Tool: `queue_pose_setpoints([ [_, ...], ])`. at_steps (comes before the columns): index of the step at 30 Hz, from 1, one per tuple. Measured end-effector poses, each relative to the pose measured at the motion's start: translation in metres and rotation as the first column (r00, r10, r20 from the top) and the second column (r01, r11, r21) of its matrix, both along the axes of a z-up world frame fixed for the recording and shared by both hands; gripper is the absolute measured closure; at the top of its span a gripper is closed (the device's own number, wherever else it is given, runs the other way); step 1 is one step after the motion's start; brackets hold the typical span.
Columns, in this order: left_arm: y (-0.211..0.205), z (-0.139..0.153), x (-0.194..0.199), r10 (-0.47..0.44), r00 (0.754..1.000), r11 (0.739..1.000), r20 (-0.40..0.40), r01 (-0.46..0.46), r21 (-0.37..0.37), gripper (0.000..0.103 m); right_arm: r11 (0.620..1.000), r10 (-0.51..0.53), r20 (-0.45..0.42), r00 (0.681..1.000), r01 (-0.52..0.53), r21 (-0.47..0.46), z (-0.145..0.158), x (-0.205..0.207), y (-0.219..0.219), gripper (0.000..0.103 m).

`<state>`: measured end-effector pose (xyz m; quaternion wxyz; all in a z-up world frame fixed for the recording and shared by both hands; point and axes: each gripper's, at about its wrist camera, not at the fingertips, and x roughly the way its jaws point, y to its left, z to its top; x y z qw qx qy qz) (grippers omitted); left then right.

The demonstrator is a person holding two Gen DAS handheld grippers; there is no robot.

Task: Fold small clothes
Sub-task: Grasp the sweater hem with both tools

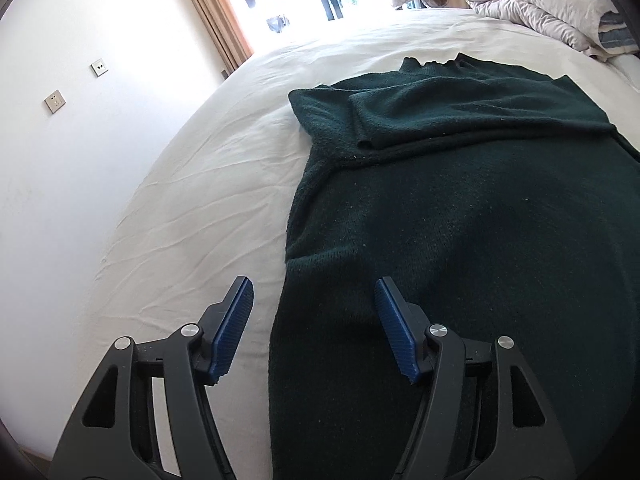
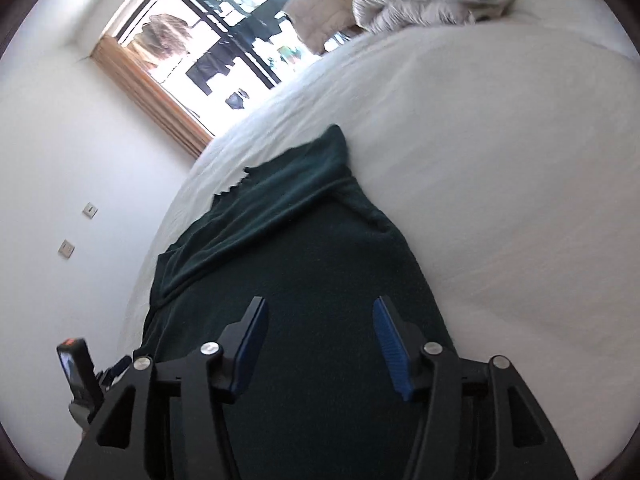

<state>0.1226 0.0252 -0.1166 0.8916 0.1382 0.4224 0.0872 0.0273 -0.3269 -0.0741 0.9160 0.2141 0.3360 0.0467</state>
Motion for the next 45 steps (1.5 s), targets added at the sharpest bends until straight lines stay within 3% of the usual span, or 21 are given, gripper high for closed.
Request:
queue_pose_setpoints([
  [3,-0.003,0.002,-0.014,-0.012,1.0,1.0,-0.002,0.012,-0.013,0.04,0.988,0.056,0.074,0.996,-0.044,-0.147,0.016,-0.032,0.027,0.032],
  [5,-0.003,0.006,-0.02,-0.016,1.0,1.0,-0.001,0.016,-0.025,0.04,0.974,0.09,0.102,0.991,-0.066,-0.215,0.02,-0.049,0.043,0.021],
  [11,-0.007,0.016,-0.046,-0.04,0.999,0.998,0.017,0.041,-0.055,0.04,0.945,0.137,0.149,0.979,-0.084,-0.316,0.023,-0.083,0.076,0.014],
  [14,-0.011,0.025,-0.07,-0.139,0.988,0.986,0.06,0.144,-0.082,0.038,0.929,0.144,0.179,0.973,-0.07,-0.364,0.023,-0.105,0.085,0.013],
  [17,-0.025,0.03,-0.115,-0.299,0.944,0.953,0.141,0.302,0.001,0.021,0.874,0.196,0.186,0.963,-0.085,-0.478,0.021,-0.126,0.098,0.013],
  [20,-0.037,0.018,-0.165,-0.467,0.871,0.883,0.151,0.451,0.129,0.012,0.762,0.296,0.172,0.94,-0.124,-0.635,0.012,-0.149,0.117,0.014],
  [24,-0.044,-0.018,-0.216,-0.622,0.782,0.754,0.045,0.582,0.305,0.012,0.584,0.398,0.087,0.913,-0.179,-0.791,-0.015,-0.172,0.132,0.021],
  [26,-0.043,-0.035,-0.227,-0.645,0.764,0.703,-0.002,0.595,0.39,0.012,0.51,0.42,0.028,0.907,-0.21,-0.834,-0.028,-0.177,0.136,0.029],
  [28,-0.04,-0.046,-0.23,-0.655,0.755,0.664,-0.021,0.589,0.46,0.01,0.471,0.437,-0.005,0.899,-0.234,-0.85,-0.037,-0.18,0.137,0.034],
  [31,-0.036,-0.053,-0.233,-0.68,0.733,0.611,-0.021,0.582,0.536,0.005,0.458,0.445,-0.02,0.896,-0.247,-0.854,-0.043,-0.179,0.138,0.034],
  [36,-0.031,-0.072,-0.246,-0.736,0.675,0.483,-0.049,0.574,0.661,0.004,0.458,0.452,-0.03,0.891,-0.261,-0.85,-0.046,-0.18,0.141,0.034],
  [39,-0.022,-0.078,-0.243,-0.744,0.665,0.467,-0.06,0.582,0.665,0.004,0.46,0.449,-0.032,0.893,-0.262,-0.849,-0.047,-0.177,0.141,0.034],
  [41,-0.017,-0.085,-0.24,-0.736,0.673,0.455,-0.076,0.574,0.681,0.004,0.468,0.445,-0.033,0.895,-0.264,-0.843,-0.047,-0.174,0.14,0.034],
  [45,-0.016,-0.095,-0.246,-0.761,0.642,0.382,-0.097,0.564,0.732,0.004,0.466,0.438,-0.034,0.898,-0.26,-0.846,-0.048,-0.172,0.14,0.034],
])
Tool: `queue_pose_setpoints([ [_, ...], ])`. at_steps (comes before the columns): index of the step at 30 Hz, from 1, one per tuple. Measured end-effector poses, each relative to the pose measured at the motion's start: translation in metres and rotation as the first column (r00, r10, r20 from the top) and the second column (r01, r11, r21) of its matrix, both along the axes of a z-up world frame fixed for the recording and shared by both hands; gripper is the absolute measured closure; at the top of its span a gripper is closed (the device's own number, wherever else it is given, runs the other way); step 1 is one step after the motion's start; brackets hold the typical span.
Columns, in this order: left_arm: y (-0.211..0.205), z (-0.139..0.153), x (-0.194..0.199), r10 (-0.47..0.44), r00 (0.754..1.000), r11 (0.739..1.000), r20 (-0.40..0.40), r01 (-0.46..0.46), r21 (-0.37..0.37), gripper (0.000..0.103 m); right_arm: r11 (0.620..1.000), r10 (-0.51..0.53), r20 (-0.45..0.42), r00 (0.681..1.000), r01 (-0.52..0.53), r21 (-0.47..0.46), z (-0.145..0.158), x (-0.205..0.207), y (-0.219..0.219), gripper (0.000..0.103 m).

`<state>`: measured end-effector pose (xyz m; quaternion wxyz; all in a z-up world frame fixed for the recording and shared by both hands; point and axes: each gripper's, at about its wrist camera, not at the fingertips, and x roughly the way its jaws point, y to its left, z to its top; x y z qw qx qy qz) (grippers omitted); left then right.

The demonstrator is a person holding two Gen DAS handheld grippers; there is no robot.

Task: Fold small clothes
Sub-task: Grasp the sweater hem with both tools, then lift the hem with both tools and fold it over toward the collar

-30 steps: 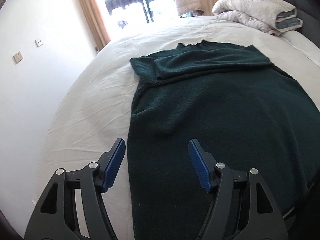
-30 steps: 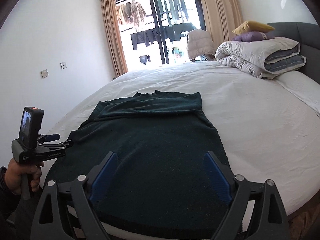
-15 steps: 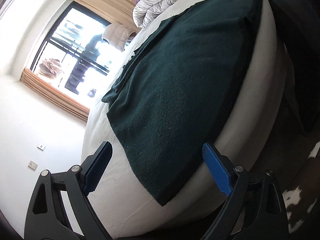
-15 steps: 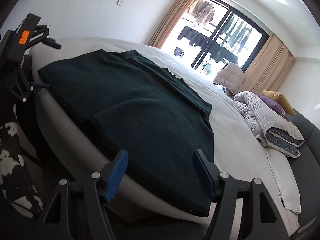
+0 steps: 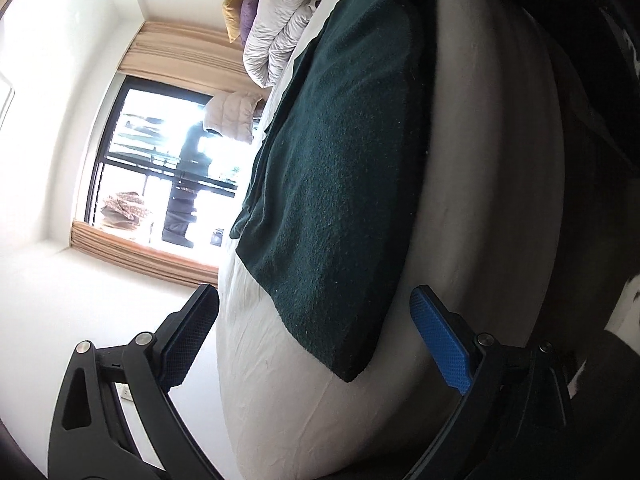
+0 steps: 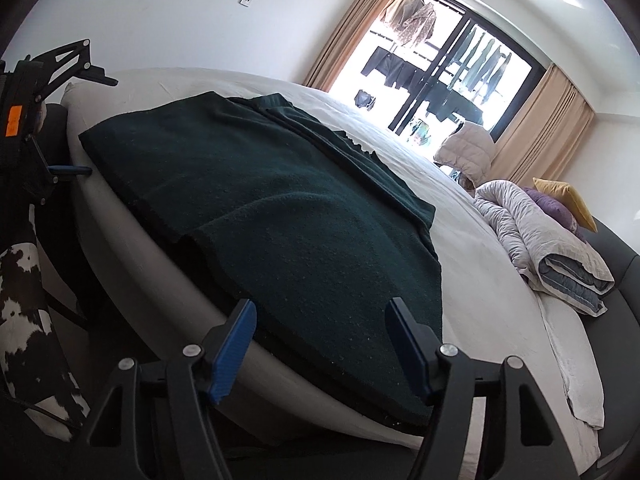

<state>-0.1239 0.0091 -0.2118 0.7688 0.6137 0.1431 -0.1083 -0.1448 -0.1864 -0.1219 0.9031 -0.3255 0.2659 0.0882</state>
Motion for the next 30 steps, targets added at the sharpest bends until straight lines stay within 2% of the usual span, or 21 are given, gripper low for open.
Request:
queue_pose_setpoints([
  [3,-0.002,-0.009,0.008,-0.034,0.998,0.998,0.053,0.032,0.055,0.004,1.0,-0.013,-0.002,1.0,0.013,0.003,-0.001,0.001,-0.001,0.036],
  [6,-0.003,-0.007,0.013,-0.046,0.997,0.998,0.057,0.044,0.035,0.009,1.0,-0.008,0.0,1.0,0.008,-0.008,-0.002,-0.001,-0.001,0.038],
  [7,-0.003,-0.005,0.013,-0.048,0.998,0.999,0.043,0.047,0.027,0.021,1.0,-0.006,0.001,1.0,0.006,-0.015,-0.003,-0.002,-0.001,0.038],
  [8,-0.003,-0.005,0.013,-0.047,0.998,0.999,0.031,0.047,0.023,0.026,1.0,-0.007,0.002,1.0,0.007,-0.021,-0.003,-0.002,-0.002,0.038],
  [9,-0.002,-0.004,0.013,-0.047,0.998,0.999,0.034,0.046,0.022,0.04,1.0,-0.01,0.004,1.0,0.01,-0.025,-0.004,-0.002,-0.002,0.038],
  [10,-0.002,-0.005,0.012,-0.043,0.998,0.999,0.049,0.042,0.026,0.06,1.0,-0.011,0.005,1.0,0.011,-0.028,-0.004,-0.003,-0.003,0.038],
  [11,-0.003,-0.005,0.015,-0.027,0.998,0.999,0.061,0.026,0.03,0.072,1.0,-0.011,0.005,1.0,0.011,-0.029,-0.003,-0.003,-0.004,0.038],
  [15,-0.002,0.013,0.018,0.034,0.997,0.998,0.065,-0.031,-0.051,0.087,0.997,-0.002,0.006,1.0,0.002,-0.073,-0.007,-0.005,-0.003,0.038],
  [17,-0.002,0.027,0.021,0.039,0.997,0.994,0.066,-0.031,-0.108,0.091,0.993,0.009,0.005,1.0,-0.008,-0.12,-0.012,-0.007,-0.002,0.038],
  [18,-0.002,0.035,0.024,0.044,0.997,0.989,0.057,-0.036,-0.14,0.097,0.99,0.013,0.003,1.0,-0.012,-0.142,-0.014,-0.008,-0.002,0.038],
  [24,0.003,0.077,0.034,0.107,0.994,0.937,0.015,-0.095,-0.336,0.099,0.975,-0.012,-0.026,1.0,0.006,-0.224,-0.028,-0.004,-0.005,0.044],
  [30,0.004,0.096,0.016,0.119,0.993,0.921,0.026,-0.101,-0.377,0.099,0.946,-0.068,-0.041,0.997,0.051,-0.321,-0.041,0.008,-0.021,0.048],
])
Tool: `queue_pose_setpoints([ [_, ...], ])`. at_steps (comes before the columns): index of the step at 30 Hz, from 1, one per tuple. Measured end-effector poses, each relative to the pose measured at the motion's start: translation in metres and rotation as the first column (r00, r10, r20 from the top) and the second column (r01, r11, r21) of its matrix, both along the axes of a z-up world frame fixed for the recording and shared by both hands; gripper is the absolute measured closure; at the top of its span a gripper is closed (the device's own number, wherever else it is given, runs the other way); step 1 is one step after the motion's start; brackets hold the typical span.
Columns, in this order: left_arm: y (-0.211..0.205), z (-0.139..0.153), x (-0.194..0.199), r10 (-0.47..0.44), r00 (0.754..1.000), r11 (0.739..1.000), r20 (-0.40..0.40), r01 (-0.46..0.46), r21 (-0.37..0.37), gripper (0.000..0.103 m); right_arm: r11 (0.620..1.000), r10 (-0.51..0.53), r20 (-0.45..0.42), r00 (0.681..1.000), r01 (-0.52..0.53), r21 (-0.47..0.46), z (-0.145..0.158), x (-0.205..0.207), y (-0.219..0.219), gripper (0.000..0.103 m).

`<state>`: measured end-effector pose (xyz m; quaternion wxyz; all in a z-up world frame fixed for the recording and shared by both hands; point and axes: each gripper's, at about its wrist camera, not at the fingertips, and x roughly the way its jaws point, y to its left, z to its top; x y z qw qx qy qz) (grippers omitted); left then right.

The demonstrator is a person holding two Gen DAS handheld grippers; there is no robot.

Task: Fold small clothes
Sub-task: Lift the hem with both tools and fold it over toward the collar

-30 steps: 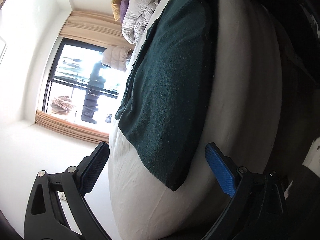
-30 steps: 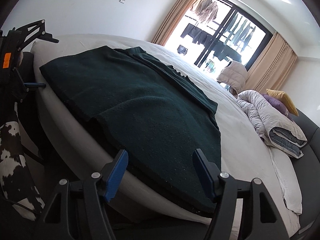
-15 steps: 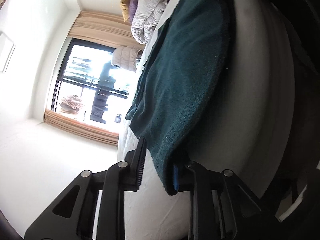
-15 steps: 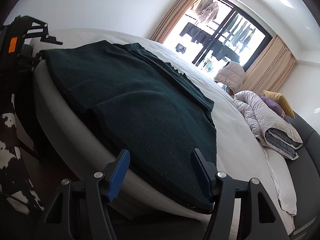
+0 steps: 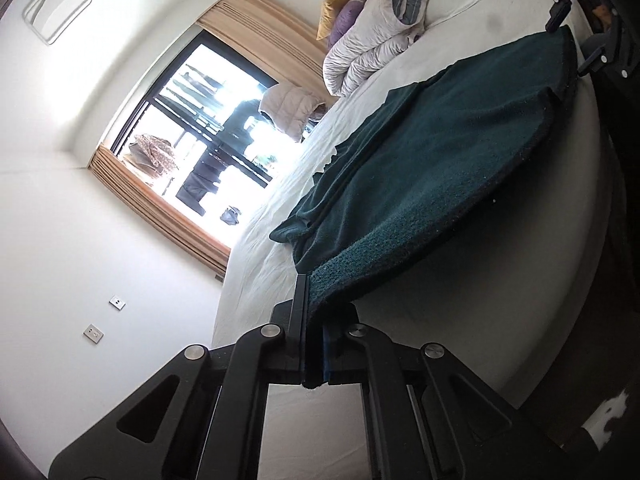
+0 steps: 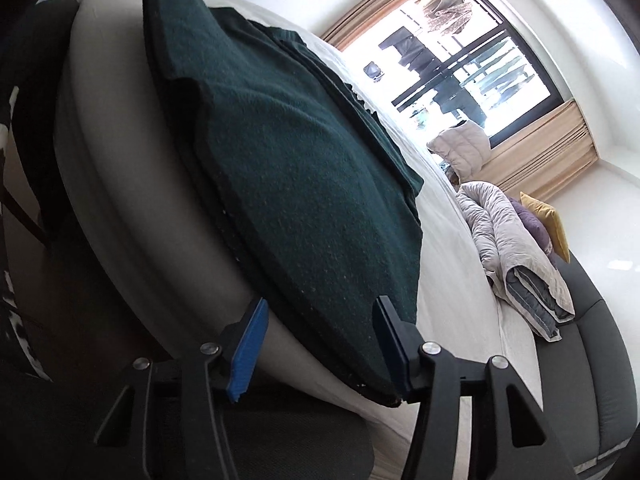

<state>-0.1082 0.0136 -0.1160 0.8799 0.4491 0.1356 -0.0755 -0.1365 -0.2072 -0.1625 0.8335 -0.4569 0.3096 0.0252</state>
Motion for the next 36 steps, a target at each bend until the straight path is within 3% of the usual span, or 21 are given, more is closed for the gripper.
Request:
queue_pose_setpoints([
  [7,0.002,0.02,0.0,0.022,1.0,0.998,0.009,-0.022,-0.061,0.099,0.999,0.003,-0.022,1.0,-0.005,-0.051,-0.007,0.008,-0.013,0.051],
  [15,0.003,0.027,0.01,0.031,0.999,0.995,0.007,-0.03,-0.091,0.099,0.996,-0.056,-0.048,0.997,0.053,-0.067,-0.002,0.016,-0.03,0.097],
  [21,0.007,0.028,0.013,0.048,0.999,0.994,0.012,-0.047,-0.101,0.099,0.998,-0.054,0.002,0.999,0.054,-0.041,0.027,0.022,-0.039,0.099],
  [26,0.013,0.038,0.027,0.086,0.996,0.982,-0.003,-0.085,-0.171,0.099,0.998,-0.067,0.057,0.996,0.067,0.007,0.059,0.04,-0.045,0.1],
  [31,0.024,0.07,0.054,0.157,0.988,0.94,-0.011,-0.153,-0.305,0.099,0.997,-0.066,0.101,0.993,0.062,0.048,0.093,0.078,-0.049,0.1],
  [36,0.032,0.103,0.104,0.196,0.98,0.905,-0.022,-0.19,-0.381,0.099,0.996,-0.056,0.103,0.993,0.049,0.074,0.119,0.139,-0.051,0.1],
])
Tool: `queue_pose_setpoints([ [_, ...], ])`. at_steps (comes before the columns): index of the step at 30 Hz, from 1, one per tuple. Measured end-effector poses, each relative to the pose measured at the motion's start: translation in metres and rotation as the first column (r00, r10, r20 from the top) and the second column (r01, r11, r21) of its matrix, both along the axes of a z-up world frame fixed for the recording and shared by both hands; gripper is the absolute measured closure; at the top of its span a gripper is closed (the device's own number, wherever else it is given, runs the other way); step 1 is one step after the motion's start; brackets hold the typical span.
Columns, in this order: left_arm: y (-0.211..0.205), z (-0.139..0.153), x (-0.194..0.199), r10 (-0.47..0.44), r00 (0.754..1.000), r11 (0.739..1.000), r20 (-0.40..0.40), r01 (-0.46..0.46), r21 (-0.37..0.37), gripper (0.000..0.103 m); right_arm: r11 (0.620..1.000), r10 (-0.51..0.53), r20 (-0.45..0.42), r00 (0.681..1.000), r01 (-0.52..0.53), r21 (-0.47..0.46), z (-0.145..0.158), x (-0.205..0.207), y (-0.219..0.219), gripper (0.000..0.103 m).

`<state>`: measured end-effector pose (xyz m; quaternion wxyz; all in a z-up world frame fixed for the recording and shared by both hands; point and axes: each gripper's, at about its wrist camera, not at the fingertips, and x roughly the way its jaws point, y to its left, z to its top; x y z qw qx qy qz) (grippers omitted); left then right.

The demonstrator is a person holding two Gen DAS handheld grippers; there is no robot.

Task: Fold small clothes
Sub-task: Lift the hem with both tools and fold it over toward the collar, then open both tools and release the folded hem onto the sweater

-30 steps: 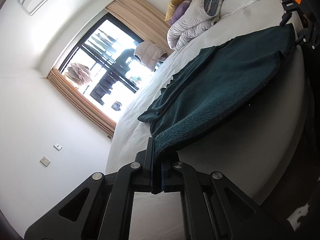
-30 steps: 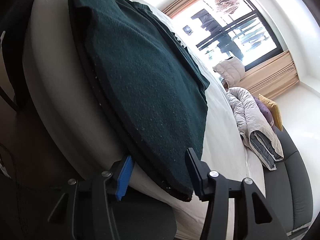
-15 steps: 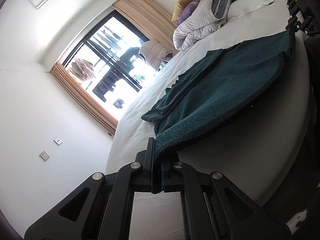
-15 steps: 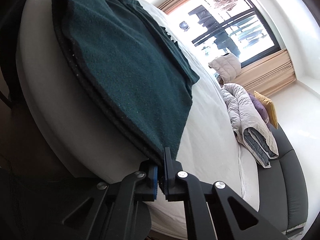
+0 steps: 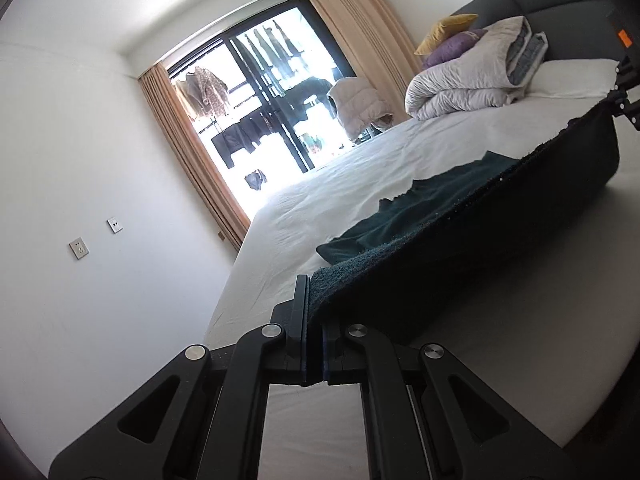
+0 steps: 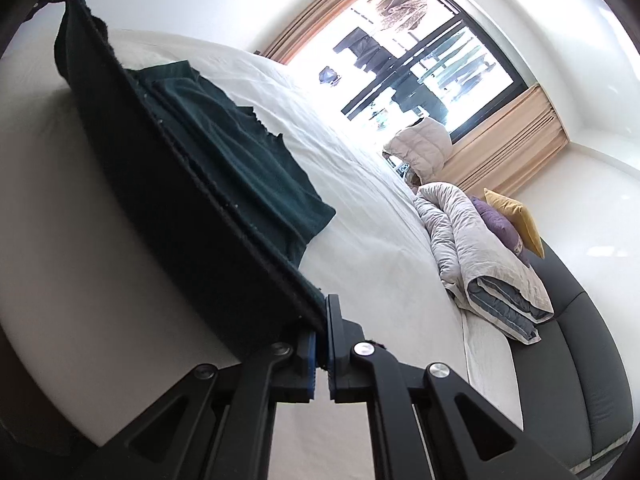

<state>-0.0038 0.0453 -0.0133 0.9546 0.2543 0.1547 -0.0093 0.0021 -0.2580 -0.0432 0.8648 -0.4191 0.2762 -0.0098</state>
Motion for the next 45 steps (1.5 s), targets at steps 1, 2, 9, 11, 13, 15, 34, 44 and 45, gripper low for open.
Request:
queue_pose_setpoints([
  [1,0.002,0.005,0.015,0.007,1.0,1.0,-0.002,-0.007,-0.006,0.099,1.0,0.006,-0.003,1.0,-0.006,-0.005,0.003,0.013,0.0,0.1],
  [2,0.003,0.009,0.028,0.011,1.0,1.0,-0.004,-0.011,-0.008,0.099,1.0,0.008,-0.009,1.0,-0.008,-0.014,0.005,0.029,0.0,0.1],
  [9,0.005,0.023,0.145,0.029,0.996,0.999,-0.084,-0.028,0.019,0.1,1.0,-0.013,-0.075,0.997,0.012,-0.011,0.017,0.145,-0.003,0.1],
  [11,0.008,0.023,0.184,0.036,0.991,0.999,-0.132,-0.034,0.018,0.1,1.0,-0.021,-0.109,0.994,0.021,0.001,0.018,0.179,-0.004,0.1],
  [13,0.014,0.022,0.221,0.042,0.984,0.999,-0.171,-0.04,0.014,0.1,1.0,-0.027,-0.127,0.992,0.027,-0.003,0.014,0.211,-0.004,0.1],
  [15,0.019,0.017,0.255,0.047,0.977,0.999,-0.207,-0.043,0.02,0.1,0.999,-0.038,-0.169,0.985,0.039,0.003,0.006,0.241,-0.005,0.1],
  [34,0.035,-0.093,0.424,0.123,0.838,0.992,-0.531,-0.109,0.059,0.091,0.947,-0.226,-0.356,0.907,0.29,0.138,-0.079,0.386,-0.039,0.049],
  [44,0.079,-0.06,0.421,0.253,0.877,0.967,-0.408,-0.229,0.108,0.016,0.66,-0.361,-0.273,0.892,0.451,0.601,-0.007,0.322,-0.13,0.033],
  [45,0.084,-0.052,0.416,0.268,0.88,0.963,-0.392,-0.255,0.086,0.016,0.625,-0.341,-0.267,0.901,0.43,0.651,-0.004,0.307,-0.127,0.034],
])
